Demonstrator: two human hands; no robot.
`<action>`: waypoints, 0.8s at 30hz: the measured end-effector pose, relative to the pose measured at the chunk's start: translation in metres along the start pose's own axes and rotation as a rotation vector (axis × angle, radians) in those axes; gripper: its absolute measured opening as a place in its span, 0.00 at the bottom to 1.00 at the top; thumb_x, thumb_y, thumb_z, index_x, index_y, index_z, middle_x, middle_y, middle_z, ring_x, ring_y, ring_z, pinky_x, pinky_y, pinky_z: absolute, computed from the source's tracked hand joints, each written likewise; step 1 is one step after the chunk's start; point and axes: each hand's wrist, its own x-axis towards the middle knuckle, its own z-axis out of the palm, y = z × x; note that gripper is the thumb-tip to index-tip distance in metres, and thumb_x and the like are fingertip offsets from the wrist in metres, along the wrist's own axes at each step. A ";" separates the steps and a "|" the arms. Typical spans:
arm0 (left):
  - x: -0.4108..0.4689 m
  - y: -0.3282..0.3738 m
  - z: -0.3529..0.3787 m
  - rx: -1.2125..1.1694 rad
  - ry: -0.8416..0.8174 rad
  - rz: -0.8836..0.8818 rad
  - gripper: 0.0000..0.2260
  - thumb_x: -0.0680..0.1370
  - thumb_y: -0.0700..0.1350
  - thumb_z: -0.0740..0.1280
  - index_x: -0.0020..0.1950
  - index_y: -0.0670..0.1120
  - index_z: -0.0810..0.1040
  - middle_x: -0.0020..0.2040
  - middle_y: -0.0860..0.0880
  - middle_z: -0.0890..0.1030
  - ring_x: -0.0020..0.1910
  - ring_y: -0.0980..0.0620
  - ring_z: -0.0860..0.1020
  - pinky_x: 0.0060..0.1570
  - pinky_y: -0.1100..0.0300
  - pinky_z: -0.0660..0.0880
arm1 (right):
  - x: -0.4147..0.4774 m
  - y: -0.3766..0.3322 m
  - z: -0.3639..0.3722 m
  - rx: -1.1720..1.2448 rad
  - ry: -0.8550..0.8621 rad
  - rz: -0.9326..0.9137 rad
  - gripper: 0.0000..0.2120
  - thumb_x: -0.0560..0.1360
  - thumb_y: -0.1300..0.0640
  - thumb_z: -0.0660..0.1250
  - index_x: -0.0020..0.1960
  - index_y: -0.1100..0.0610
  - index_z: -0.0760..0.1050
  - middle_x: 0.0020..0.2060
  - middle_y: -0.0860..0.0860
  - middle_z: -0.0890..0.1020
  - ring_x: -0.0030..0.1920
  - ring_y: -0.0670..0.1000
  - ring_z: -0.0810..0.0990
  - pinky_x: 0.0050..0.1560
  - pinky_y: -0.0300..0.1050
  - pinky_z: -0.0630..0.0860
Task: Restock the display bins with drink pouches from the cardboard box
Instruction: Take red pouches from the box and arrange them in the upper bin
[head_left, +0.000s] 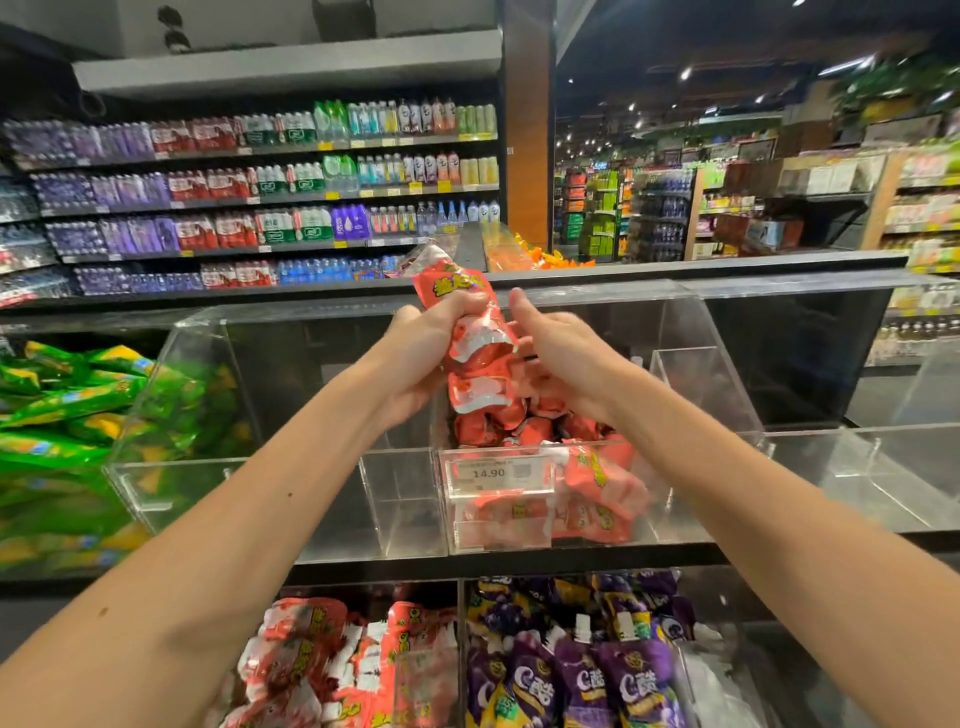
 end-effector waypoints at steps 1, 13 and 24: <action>-0.001 -0.001 0.006 -0.024 0.002 0.032 0.15 0.78 0.47 0.71 0.59 0.39 0.78 0.52 0.39 0.85 0.49 0.43 0.85 0.51 0.49 0.83 | -0.009 -0.004 -0.003 0.067 -0.108 0.054 0.22 0.81 0.40 0.59 0.51 0.58 0.78 0.33 0.52 0.83 0.32 0.49 0.82 0.38 0.47 0.81; 0.009 -0.011 0.019 0.634 -0.161 0.250 0.04 0.79 0.44 0.70 0.45 0.47 0.80 0.40 0.48 0.85 0.36 0.52 0.82 0.40 0.54 0.79 | -0.005 0.025 -0.060 -0.420 0.120 -0.138 0.11 0.81 0.50 0.65 0.60 0.54 0.76 0.34 0.45 0.77 0.25 0.41 0.75 0.30 0.40 0.71; 0.010 -0.032 0.012 1.486 -0.457 0.255 0.08 0.76 0.46 0.73 0.46 0.49 0.74 0.44 0.49 0.78 0.43 0.48 0.75 0.43 0.52 0.74 | -0.003 0.022 -0.082 -1.201 -0.112 -0.116 0.09 0.80 0.58 0.66 0.41 0.54 0.76 0.37 0.50 0.80 0.39 0.54 0.79 0.36 0.46 0.76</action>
